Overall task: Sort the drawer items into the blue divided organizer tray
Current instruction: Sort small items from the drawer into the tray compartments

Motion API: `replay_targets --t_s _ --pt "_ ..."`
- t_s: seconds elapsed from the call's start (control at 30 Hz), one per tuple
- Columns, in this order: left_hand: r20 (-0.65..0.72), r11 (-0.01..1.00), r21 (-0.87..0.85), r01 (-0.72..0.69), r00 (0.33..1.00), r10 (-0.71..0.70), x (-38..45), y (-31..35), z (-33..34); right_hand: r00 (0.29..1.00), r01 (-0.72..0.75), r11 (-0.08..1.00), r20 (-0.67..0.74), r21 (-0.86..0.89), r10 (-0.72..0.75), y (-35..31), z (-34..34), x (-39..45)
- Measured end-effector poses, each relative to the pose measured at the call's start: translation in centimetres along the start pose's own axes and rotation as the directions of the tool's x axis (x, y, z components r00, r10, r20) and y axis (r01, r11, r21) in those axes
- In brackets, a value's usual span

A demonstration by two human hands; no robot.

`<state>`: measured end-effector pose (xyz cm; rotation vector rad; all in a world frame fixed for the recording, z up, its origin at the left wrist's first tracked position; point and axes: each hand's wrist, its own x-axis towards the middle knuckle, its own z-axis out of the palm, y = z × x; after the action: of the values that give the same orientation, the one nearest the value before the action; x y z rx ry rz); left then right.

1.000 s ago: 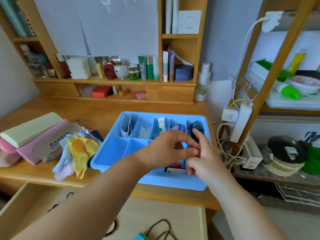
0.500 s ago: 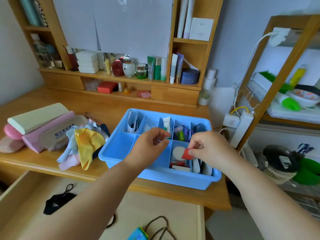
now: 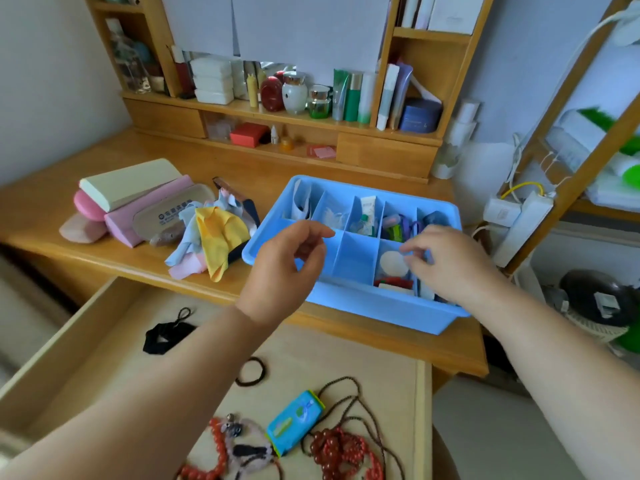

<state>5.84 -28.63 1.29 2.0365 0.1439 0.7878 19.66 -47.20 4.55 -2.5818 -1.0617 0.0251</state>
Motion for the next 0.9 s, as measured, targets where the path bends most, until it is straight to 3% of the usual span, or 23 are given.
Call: replay_targets --t_s 0.07,0.13,0.23,0.33,0.4,0.47,0.57,0.63,0.73,0.83,0.9 --pt "-0.006 0.998 0.070 0.000 1.000 0.000 -3.0 -1.1 -2.6 0.930 0.154 0.981 -0.354 0.116 -0.104 -1.2 0.5 -2.5" --pt "0.026 0.975 0.153 0.159 0.986 -0.164 -6.4 -3.3 -5.4 0.873 0.316 0.932 -0.439 0.178 -0.212 -3.4 2.3 -5.6" --pt "0.099 0.812 0.362 0.458 0.847 -0.523 -11.9 -7.1 -9.2 0.902 0.427 0.873 -0.185 0.237 -0.391 -6.1 8.4 -9.8" --pt "0.147 0.645 0.559 0.522 0.703 -0.696 -16.0 -10.0 -11.9 0.865 0.407 0.900 0.249 0.159 -0.435 -7.0 15.5 -11.7" --pt "0.114 0.548 0.659 0.514 0.653 -0.749 -17.1 -11.6 -13.5 0.852 0.352 0.935 0.405 0.026 -0.332 -5.6 19.5 -12.7" --pt "0.078 0.405 0.801 0.442 0.593 -0.802 -17.5 -13.1 -14.9 0.865 0.209 0.977 0.475 -0.045 -0.163 -3.9 21.4 -13.5" --pt "0.071 0.249 0.889 0.383 0.423 -0.903 -17.6 -14.9 -16.0 0.860 0.094 0.987 0.511 -0.134 -0.012 -2.5 22.2 -14.3" --pt "0.107 0.238 0.900 0.365 0.344 -0.933 -17.4 -15.4 -15.7 0.885 0.035 0.991 0.465 -0.129 0.029 -2.0 22.0 -13.8" --pt "0.235 0.331 0.875 0.352 0.289 -0.928 -17.3 -15.5 -14.3 0.921 -0.125 0.990 0.365 -0.066 0.141 -1.1 20.9 -12.4" --pt "0.329 0.436 0.842 0.318 0.338 -0.882 -17.4 -15.2 -12.7 0.869 -0.365 0.930 0.376 0.048 0.322 -0.3 20.1 -11.6" --pt "0.313 0.480 0.715 0.508 0.382 -0.870 -17.2 -14.9 -12.2 0.833 -0.441 0.888 0.427 0.127 0.353 -0.4 20.2 -11.6"
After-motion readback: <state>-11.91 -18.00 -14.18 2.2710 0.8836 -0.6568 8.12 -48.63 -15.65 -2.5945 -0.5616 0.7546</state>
